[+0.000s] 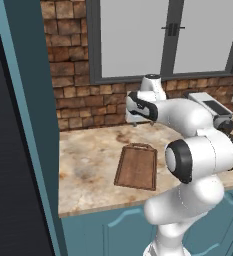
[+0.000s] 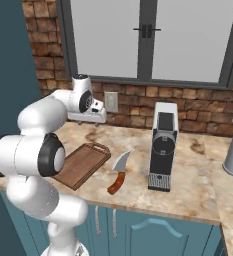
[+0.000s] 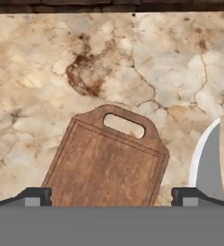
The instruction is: Move the cutting board and knife to the sink. Then move spray from the cabinet to the counter.
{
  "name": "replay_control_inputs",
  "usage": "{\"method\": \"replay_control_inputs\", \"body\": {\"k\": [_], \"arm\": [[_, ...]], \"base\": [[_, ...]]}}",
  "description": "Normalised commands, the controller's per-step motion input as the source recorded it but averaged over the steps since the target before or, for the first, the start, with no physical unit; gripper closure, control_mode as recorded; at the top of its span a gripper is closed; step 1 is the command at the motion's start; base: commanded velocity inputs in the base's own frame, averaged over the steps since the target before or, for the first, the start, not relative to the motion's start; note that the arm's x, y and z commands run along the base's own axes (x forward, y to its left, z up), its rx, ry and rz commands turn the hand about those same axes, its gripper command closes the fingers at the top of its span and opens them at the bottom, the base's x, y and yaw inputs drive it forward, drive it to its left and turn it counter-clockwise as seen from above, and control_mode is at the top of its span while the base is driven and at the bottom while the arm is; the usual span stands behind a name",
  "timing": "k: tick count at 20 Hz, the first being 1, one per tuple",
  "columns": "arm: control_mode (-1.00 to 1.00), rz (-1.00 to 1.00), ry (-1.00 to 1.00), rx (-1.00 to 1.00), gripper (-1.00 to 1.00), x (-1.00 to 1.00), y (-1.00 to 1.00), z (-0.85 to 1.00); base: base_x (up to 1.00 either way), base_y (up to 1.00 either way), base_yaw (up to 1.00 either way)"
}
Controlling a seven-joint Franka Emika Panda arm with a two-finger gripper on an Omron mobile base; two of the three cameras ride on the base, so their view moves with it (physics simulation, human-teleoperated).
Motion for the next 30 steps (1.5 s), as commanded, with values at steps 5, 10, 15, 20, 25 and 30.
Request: {"method": "replay_control_inputs", "body": {"k": [5, 10, 15, 20, 25, 30], "arm": [[-1.00, 0.00, 0.00, 0.00, -1.00, 0.37, 0.00, -0.44], [-1.00, 0.00, 0.00, 0.00, -1.00, 0.22, 0.01, -0.58], [-1.00, 0.00, 0.00, 0.00, -1.00, 0.10, 0.04, -0.46], [-1.00, 0.00, 0.00, 0.00, -1.00, 0.05, 0.13, -0.23], [-1.00, 0.00, 0.00, 0.00, -1.00, 0.18, 0.16, -0.29], [-1.00, -0.02, 0.01, 0.00, -1.00, 0.44, 0.10, -0.44]], "base": [[0.00, 0.00, 0.00], [0.00, 0.00, 0.00], [0.00, 0.00, 0.00], [0.00, 0.00, 0.00], [0.00, 0.00, 0.00], [0.00, 0.00, 0.00]]}}
